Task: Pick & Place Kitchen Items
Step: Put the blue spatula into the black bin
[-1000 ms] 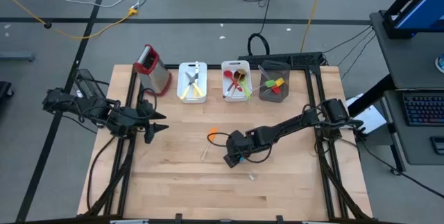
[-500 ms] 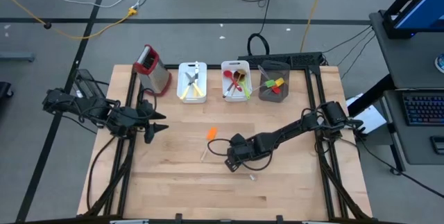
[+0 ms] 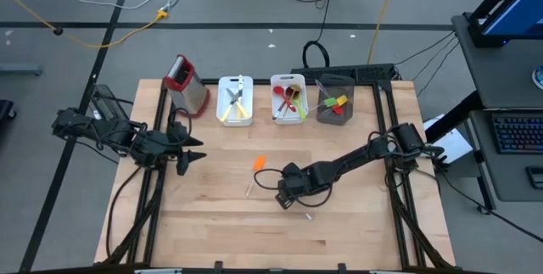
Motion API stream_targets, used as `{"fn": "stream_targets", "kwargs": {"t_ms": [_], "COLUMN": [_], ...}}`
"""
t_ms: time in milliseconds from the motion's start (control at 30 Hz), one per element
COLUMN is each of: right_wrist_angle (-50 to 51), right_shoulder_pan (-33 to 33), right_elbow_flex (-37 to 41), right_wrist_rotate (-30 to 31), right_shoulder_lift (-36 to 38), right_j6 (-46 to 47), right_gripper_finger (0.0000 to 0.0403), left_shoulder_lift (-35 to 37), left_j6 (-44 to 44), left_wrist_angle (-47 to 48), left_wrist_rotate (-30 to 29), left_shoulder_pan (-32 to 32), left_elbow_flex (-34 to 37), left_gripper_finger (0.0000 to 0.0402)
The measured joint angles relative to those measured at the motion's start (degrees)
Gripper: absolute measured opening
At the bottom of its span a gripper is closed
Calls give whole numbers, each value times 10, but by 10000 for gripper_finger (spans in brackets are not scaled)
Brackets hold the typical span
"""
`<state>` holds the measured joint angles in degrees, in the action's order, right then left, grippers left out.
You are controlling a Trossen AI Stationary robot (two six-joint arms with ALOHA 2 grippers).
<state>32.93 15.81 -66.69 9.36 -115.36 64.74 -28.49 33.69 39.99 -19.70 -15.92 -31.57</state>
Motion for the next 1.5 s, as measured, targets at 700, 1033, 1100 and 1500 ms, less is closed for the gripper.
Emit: {"fn": "stream_targets", "kwargs": {"t_ms": [700,1033,1100,1500], "right_wrist_angle": [30,87,93,132], "right_shoulder_pan": [-34,-35,-35,-54], "right_elbow_flex": [-1,-1,-1,-1], "right_wrist_rotate": [1,20,21,12], "right_shoulder_lift": [4,13,13,15], "right_j6": [-7,36,36,30], "right_gripper_finger": [125,125,125,55], "left_shoulder_lift": [0,0,0,0], "left_j6": [-4,-4,-4,-2], "left_wrist_angle": [0,0,0,0], "left_wrist_rotate": [0,-4,-4,-4], "left_shoulder_pan": [0,0,0,0], "left_elbow_flex": [0,0,0,0], "left_gripper_finger": [230,230,230,230]}}
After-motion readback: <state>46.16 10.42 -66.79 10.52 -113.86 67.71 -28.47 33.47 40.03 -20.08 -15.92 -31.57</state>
